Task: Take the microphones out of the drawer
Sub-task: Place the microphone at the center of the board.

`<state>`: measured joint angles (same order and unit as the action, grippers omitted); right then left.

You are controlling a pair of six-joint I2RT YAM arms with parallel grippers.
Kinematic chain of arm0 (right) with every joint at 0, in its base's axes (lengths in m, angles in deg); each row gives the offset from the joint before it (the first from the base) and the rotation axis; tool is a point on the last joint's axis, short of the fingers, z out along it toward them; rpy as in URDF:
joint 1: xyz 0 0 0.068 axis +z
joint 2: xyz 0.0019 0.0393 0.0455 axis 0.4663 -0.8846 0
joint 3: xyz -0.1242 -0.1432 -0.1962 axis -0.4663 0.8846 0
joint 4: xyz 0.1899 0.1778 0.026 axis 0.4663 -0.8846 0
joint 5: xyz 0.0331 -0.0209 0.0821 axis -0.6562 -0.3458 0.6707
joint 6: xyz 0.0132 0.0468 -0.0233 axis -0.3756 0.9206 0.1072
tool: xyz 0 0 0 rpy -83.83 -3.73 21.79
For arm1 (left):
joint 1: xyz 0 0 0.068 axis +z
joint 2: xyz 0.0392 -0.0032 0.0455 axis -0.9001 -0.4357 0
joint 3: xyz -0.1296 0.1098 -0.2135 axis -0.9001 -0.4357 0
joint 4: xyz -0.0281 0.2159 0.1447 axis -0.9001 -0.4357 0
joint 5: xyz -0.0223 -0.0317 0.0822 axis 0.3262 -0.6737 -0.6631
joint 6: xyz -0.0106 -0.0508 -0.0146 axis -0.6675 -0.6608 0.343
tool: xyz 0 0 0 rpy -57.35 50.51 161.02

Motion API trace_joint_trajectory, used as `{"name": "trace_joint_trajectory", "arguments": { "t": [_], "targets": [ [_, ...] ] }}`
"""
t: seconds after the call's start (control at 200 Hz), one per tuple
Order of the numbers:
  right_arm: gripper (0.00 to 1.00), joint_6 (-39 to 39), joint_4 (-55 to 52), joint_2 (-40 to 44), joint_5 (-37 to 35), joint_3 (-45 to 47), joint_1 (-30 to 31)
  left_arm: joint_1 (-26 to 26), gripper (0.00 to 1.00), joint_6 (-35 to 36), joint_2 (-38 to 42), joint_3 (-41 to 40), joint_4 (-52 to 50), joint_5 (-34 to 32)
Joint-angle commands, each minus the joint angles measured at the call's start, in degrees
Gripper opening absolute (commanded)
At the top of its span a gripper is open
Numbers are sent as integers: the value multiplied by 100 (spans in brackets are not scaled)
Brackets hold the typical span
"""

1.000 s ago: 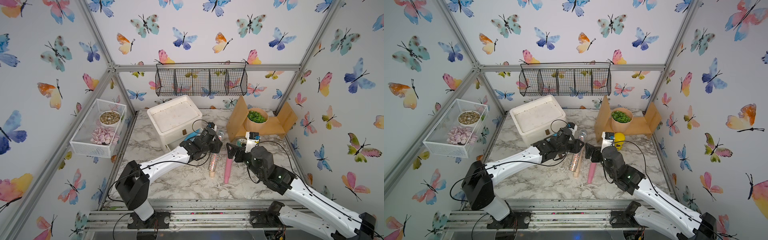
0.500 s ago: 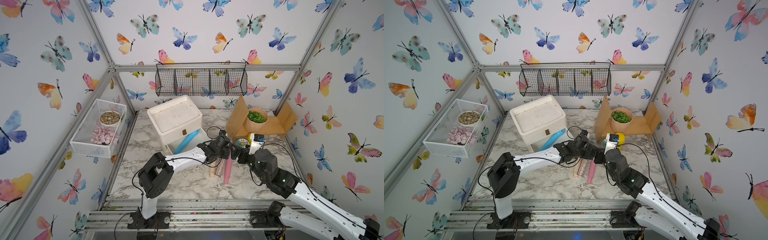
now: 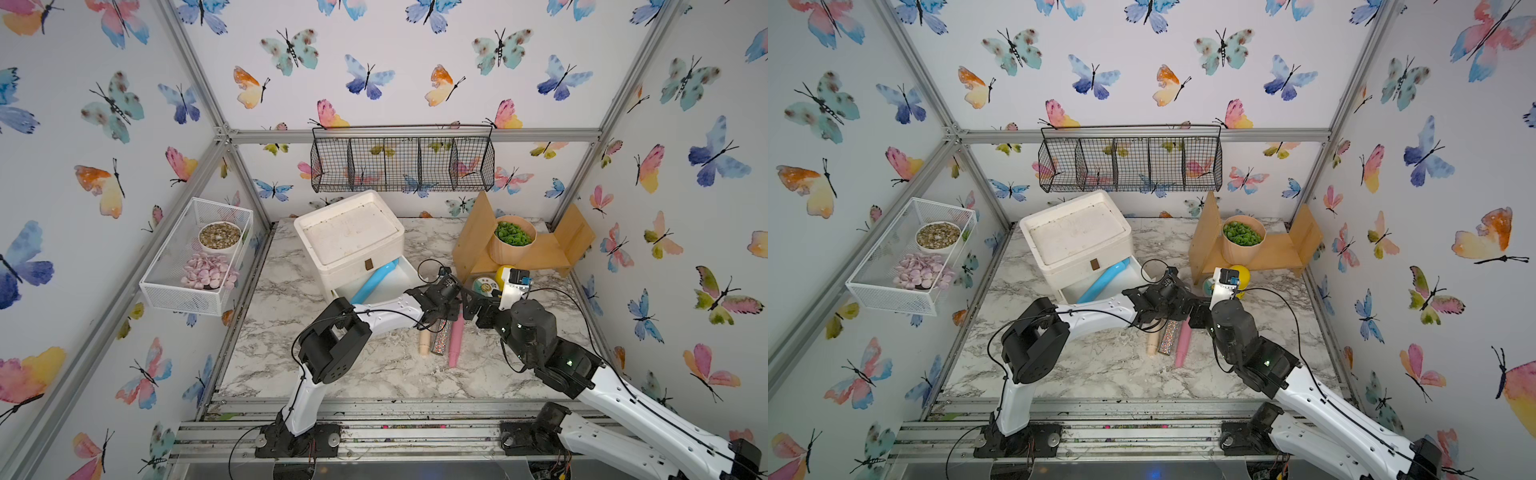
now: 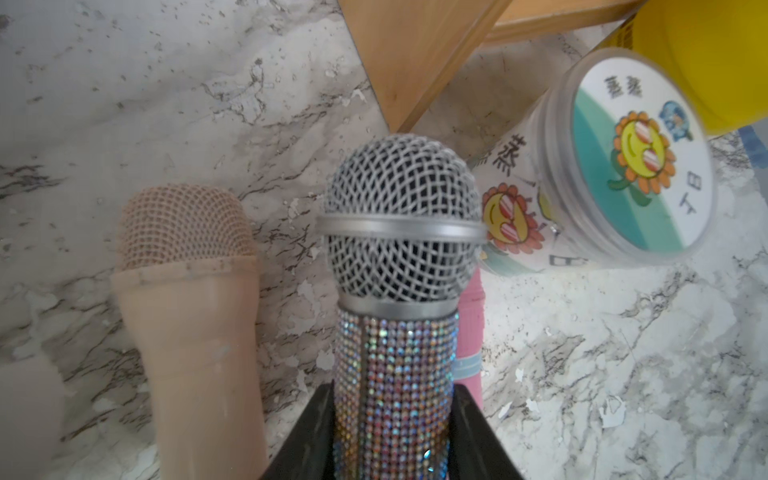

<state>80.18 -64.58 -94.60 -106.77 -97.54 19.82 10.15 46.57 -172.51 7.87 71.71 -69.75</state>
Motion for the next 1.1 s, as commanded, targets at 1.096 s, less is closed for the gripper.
{"name": "trace_joint_trajectory", "arguments": {
  "t": [1.096],
  "targets": [
    [98, -436, 103, 91, -128, -218, 17, -2, 61, 454, -37, 928, -657, -179]
  ]
}}
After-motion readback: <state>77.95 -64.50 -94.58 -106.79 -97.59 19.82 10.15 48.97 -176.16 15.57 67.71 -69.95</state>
